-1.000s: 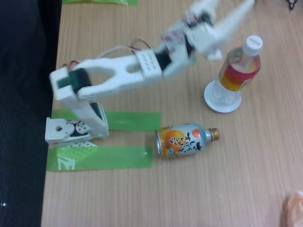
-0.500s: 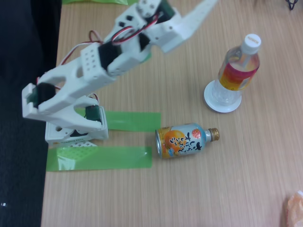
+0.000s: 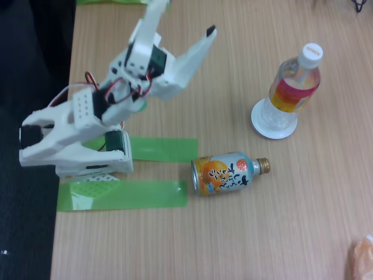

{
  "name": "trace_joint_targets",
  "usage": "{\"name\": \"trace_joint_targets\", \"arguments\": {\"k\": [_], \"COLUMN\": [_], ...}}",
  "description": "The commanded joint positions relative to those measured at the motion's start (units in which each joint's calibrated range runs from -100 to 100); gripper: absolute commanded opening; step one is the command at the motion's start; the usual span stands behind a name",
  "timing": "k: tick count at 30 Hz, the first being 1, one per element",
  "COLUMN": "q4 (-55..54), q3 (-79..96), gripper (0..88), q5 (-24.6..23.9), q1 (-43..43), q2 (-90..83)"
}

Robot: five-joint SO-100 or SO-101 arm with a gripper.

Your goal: Pick up the plastic bottle and stand it up on the white place

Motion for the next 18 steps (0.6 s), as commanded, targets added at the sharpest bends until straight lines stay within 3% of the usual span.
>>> {"name": "trace_joint_targets", "arguments": {"k": [1,13,18], "q4": [-10.85,-43.29,-46.73], "q3": [10.52,26.09,28.18], "gripper": [28.1,27.7,27.7], "q5": [-0.26,-0.26,-0.26], "q1": [0.12,1.53,0.93], "q2": [-4.26,-5.60,-5.52]}}
